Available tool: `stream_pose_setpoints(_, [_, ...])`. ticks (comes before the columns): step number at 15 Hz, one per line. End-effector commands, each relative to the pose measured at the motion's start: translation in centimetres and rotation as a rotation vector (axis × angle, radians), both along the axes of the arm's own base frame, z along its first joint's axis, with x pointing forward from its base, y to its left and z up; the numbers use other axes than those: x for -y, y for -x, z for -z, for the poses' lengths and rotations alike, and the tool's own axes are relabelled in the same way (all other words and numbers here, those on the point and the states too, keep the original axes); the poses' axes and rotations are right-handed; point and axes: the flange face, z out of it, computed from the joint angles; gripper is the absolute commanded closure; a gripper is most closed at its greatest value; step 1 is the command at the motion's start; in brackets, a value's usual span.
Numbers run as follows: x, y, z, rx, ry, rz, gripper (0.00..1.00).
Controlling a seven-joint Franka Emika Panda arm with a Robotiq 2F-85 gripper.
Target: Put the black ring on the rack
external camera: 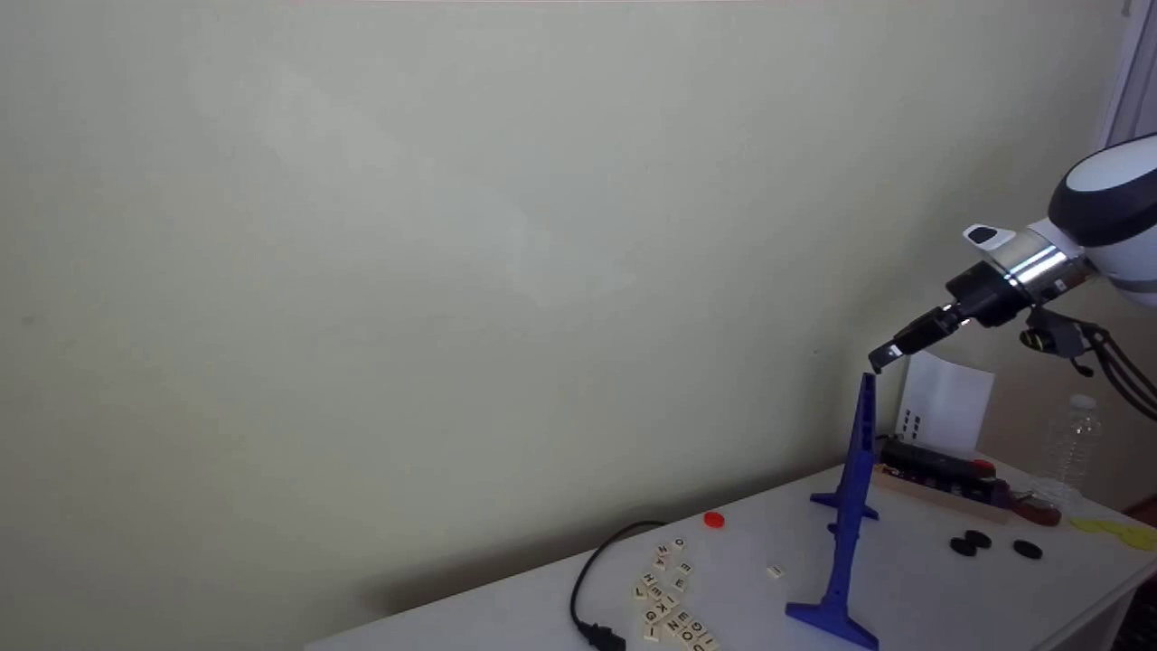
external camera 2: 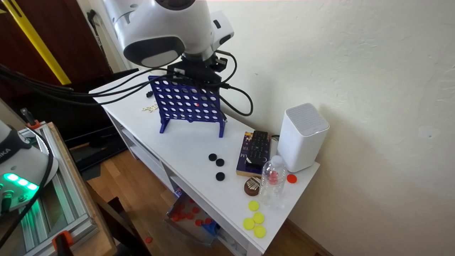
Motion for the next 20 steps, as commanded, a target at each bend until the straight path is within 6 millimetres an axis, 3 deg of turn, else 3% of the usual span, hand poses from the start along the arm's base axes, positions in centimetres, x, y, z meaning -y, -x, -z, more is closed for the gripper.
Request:
stream_pose_setpoints(1, [0.23, -0.70, 0.31, 0.033, -0.007, -0.019, 0.90])
stream_pose_setpoints(20, [0.93, -0.46, 0.65, 0.010, -0.018, -0.019, 0.90])
